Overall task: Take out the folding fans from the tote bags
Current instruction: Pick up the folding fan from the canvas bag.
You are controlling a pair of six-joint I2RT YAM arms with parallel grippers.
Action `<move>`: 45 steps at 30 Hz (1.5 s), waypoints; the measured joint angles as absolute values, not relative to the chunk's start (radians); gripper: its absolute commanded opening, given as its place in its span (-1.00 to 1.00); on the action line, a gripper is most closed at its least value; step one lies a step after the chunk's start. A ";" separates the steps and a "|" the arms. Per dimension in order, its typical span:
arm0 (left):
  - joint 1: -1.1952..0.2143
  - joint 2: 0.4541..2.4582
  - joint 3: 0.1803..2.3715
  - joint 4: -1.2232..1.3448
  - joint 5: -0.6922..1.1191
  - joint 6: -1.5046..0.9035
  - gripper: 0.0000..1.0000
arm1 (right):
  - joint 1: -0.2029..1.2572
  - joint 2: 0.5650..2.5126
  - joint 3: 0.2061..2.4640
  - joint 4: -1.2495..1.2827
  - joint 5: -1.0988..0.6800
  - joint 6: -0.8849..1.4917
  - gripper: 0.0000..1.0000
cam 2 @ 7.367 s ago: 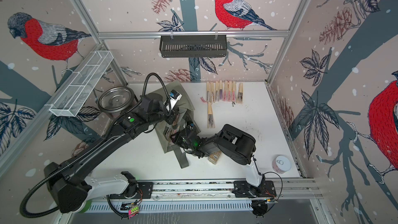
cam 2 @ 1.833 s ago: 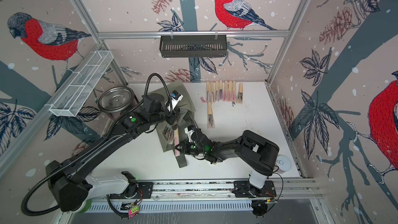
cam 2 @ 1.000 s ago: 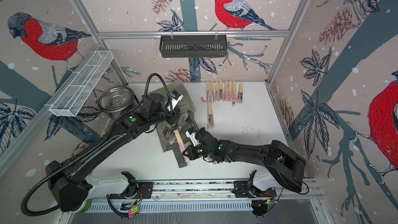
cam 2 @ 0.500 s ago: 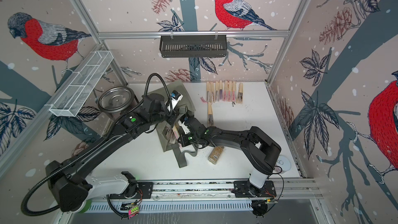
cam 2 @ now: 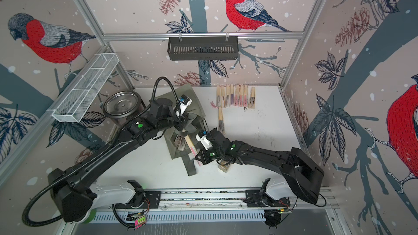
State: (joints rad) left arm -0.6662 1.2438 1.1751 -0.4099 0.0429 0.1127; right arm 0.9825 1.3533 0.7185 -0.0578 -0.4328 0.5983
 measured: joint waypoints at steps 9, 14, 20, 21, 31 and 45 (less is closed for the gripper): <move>-0.666 1.245 1.175 -0.410 0.045 0.113 -1.00 | 1.002 1.116 0.656 -0.219 -0.487 0.598 -0.75; -0.666 1.245 1.175 -0.410 0.045 0.113 -1.00 | 1.008 1.026 0.614 -0.307 -0.505 0.599 -0.75; -0.667 1.246 1.175 -0.410 0.045 0.113 -1.00 | 1.031 0.954 0.606 -0.382 -0.515 0.595 -0.75; -0.667 1.246 1.175 -0.410 0.045 0.112 -1.00 | 1.038 0.940 0.612 -0.393 -0.516 0.593 -0.75; -0.667 1.246 1.175 -0.410 0.044 0.112 -1.00 | 1.086 0.789 0.632 -0.401 -0.552 0.546 -0.75; -0.667 1.247 1.175 -0.410 0.042 0.112 -1.00 | 1.126 0.622 0.609 -0.455 -0.522 0.532 -0.74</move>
State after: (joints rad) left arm -0.6674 1.2472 1.1751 -0.4095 0.0422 0.1123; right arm 1.1263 0.6216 0.6090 -0.4553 -0.5224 0.5320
